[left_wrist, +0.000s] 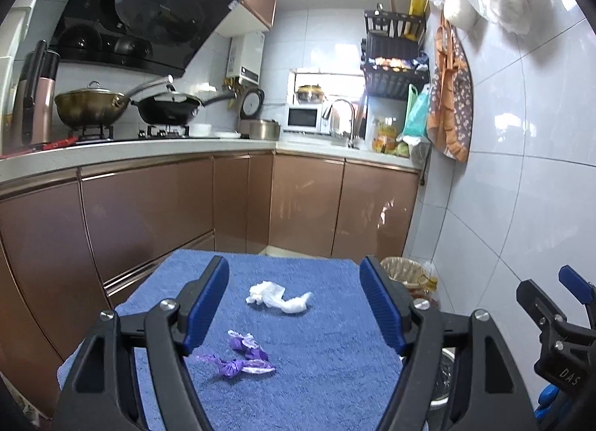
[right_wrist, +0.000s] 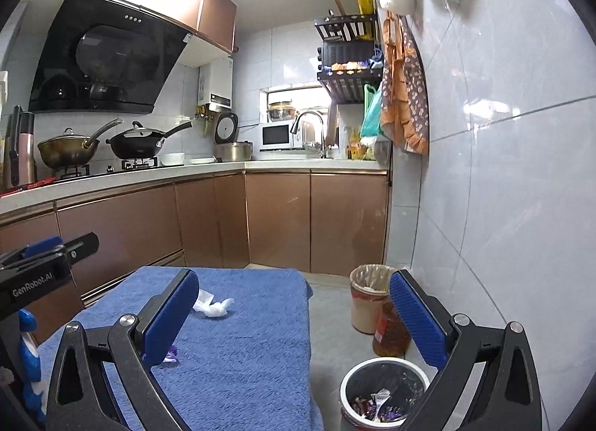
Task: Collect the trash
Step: 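Move both open tools back over the tissue and purple wrappers on the towel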
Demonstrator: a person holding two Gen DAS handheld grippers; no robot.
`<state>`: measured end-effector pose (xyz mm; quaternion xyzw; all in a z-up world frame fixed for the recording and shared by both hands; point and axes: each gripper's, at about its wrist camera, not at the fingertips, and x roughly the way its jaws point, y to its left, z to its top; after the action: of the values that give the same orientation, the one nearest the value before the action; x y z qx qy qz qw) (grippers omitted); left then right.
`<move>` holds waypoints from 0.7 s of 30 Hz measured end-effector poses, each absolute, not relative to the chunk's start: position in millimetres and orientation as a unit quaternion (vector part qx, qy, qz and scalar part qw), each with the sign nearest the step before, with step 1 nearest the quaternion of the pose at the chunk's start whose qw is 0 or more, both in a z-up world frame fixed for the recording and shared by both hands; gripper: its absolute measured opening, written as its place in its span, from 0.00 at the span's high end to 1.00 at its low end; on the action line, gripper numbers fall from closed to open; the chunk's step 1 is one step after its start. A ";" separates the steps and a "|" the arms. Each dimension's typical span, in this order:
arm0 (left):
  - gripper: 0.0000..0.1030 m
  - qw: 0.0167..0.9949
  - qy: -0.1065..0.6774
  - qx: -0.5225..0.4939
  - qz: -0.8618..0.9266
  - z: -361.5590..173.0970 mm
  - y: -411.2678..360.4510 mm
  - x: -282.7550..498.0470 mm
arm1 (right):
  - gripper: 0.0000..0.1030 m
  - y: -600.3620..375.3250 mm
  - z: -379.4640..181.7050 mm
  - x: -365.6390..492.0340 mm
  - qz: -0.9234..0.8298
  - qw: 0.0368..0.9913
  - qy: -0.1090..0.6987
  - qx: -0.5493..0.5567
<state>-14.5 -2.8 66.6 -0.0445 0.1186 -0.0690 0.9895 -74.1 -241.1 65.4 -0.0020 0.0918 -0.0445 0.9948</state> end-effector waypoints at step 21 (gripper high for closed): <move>0.28 0.989 0.131 -0.021 -0.060 56.8 -7.6 -17.6 | 0.00 -225.1 58.2 -88.8 -0.034 0.999 0.009 -0.026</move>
<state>-17.6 -7.6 56.8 -0.0207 0.1307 -0.0596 0.9894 -88.8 -225.1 58.2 -0.0264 0.0087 -0.0340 0.9990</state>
